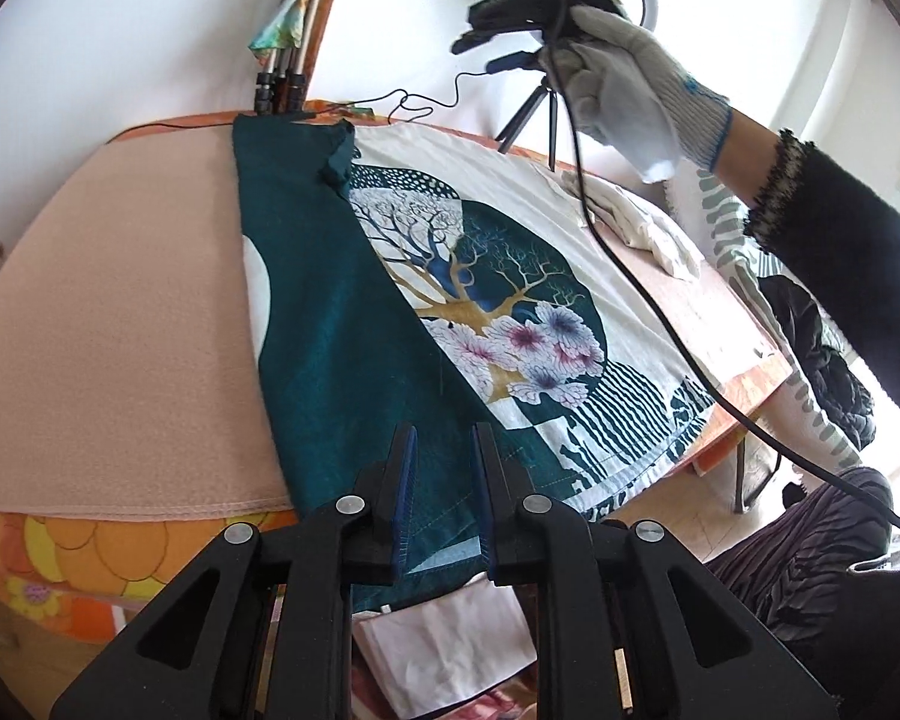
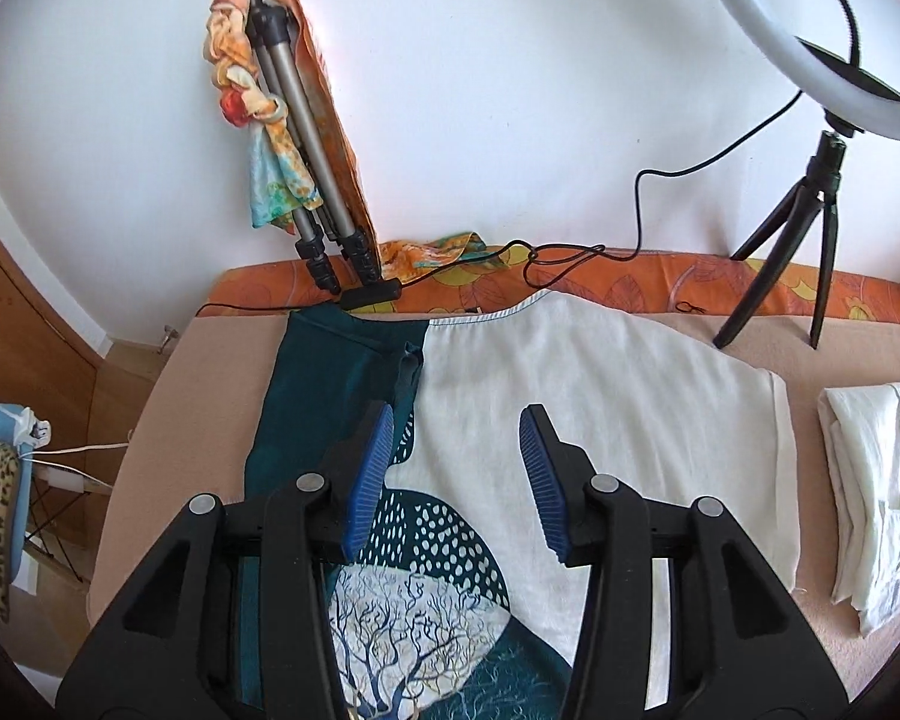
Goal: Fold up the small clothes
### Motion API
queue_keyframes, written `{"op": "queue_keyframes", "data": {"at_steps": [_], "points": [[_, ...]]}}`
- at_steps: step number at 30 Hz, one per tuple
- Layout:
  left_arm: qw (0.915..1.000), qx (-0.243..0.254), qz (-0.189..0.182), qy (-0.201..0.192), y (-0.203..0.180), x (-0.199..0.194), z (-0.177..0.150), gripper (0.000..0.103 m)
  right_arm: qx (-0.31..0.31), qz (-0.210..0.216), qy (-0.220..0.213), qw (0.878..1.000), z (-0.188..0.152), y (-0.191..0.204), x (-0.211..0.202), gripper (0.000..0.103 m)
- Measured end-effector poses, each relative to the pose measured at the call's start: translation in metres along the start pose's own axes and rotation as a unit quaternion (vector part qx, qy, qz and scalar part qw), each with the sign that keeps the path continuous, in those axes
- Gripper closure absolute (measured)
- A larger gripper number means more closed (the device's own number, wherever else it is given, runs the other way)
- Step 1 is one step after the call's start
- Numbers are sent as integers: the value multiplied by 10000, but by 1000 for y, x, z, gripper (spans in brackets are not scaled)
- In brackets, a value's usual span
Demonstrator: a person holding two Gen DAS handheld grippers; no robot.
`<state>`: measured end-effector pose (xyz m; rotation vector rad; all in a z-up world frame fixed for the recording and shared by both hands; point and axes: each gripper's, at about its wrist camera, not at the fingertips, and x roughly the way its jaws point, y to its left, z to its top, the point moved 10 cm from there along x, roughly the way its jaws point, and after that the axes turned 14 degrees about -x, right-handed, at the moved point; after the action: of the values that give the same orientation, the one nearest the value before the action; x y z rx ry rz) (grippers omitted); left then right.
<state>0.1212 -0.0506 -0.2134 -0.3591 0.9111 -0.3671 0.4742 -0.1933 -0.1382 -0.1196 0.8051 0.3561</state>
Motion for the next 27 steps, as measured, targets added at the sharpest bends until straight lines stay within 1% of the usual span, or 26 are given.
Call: {"op": "queue_keyframes", "data": {"at_steps": [2,3,5,7,10,12,13,15,17,18,19,20,21,27], "points": [[9999,79,54,-97,-2,-3,2,87,45,-71,-104,9999,-9,-14,-25,56],[9998,148,64,-114,-6,-3,1,87,82,-46,-142,9999,-15,-20,-35,56],[9994,342,31,-96,-18,0,-2,87,137,-128,-224,9996,-29,-37,-58,56],[9986,525,2,-35,-34,6,-7,87,214,-144,-304,9992,-42,-55,-80,56],[9972,722,-152,93,-64,20,-13,87,403,-140,-424,9982,-62,-85,-111,56],[9956,891,-268,118,-87,27,-16,86,467,-243,-488,9974,-73,-105,-129,56],[9947,959,-335,144,-99,32,-18,81,478,-279,-509,9972,-78,-114,-137,56],[9924,1111,-487,193,-125,41,-23,75,540,-293,-514,9968,-88,-134,-150,56],[9890,1305,-629,285,-153,51,-28,75,567,-220,-487,9970,-97,-150,-158,56],[9872,1401,-698,312,-167,56,-31,72,595,-163,-483,9969,-102,-157,-160,56],[9855,1493,-735,337,-180,62,-33,64,635,-165,-499,9966,-106,-165,-163,56],[9836,1585,-777,361,-193,68,-36,59,644,-161,-495,9966,-111,-173,-166,56],[9816,1680,-816,402,-205,74,-40,51,641,-157,-483,9967,-116,-180,-169,56],[9705,2174,-853,606,-264,112,-62,49,718,-129,-475,9962,-135,-219,-173,56]]}}
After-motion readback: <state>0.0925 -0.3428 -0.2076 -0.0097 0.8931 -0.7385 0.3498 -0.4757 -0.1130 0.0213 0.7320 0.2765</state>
